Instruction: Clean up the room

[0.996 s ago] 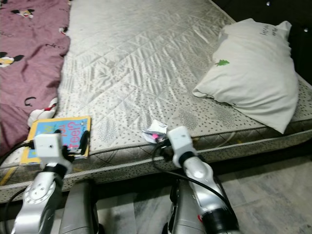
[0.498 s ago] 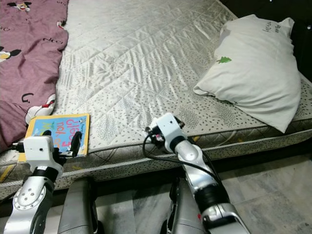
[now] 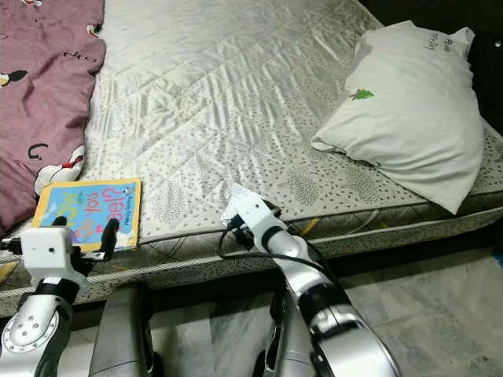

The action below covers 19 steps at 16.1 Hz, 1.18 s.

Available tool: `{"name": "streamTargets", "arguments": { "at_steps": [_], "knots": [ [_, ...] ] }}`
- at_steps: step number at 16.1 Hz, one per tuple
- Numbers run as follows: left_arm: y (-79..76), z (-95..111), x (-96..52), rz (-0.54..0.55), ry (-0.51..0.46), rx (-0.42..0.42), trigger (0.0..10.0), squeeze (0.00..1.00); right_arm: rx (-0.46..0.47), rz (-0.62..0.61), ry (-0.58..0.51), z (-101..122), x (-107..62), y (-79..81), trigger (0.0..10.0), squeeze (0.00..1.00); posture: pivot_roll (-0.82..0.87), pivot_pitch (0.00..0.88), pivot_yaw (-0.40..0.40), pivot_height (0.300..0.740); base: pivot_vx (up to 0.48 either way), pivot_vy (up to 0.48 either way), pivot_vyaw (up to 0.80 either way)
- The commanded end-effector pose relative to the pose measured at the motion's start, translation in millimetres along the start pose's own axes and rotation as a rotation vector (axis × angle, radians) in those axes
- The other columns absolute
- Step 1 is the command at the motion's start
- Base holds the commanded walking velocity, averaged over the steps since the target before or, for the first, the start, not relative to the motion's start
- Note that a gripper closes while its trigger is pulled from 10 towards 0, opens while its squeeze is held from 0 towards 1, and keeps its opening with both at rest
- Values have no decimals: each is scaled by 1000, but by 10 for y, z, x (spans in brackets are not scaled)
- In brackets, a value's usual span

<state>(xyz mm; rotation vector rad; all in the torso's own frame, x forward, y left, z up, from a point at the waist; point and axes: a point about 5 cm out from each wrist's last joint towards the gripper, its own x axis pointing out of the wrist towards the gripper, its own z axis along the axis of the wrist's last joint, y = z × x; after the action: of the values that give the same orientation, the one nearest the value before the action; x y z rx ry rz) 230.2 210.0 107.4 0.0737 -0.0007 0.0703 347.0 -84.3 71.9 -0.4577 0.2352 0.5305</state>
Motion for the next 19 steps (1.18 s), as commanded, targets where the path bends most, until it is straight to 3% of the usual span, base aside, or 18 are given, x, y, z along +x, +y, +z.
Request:
{"name": "streamTargets", "arguments": {
  "at_steps": [1, 6, 12, 19],
  "knots": [
    [-9, 16, -21, 0, 3, 4, 10000, 0, 7, -13, 34, -67, -6, -13, 0, 0, 127, 195, -110, 512, 0, 0, 0],
    [12, 32, 3, 5, 7, 10, 10000, 0, 51, -58, 37, 3, 58, 5, 0, 0, 126, 180, -96, 512, 0, 0, 0],
    [-22, 7, 105, -11, 6, 3, 10000, 0, 99, -91, 69, -134, 23, 66, 0, 0, 99, 138, -72, 512, 0, 0, 0],
    [-79, 12, 196, -30, -10, -18, 10000, 0, 96, -116, 65, -93, 42, 51, 0, 0, 92, 121, -74, 512, 0, 0, 0]
  ]
}}
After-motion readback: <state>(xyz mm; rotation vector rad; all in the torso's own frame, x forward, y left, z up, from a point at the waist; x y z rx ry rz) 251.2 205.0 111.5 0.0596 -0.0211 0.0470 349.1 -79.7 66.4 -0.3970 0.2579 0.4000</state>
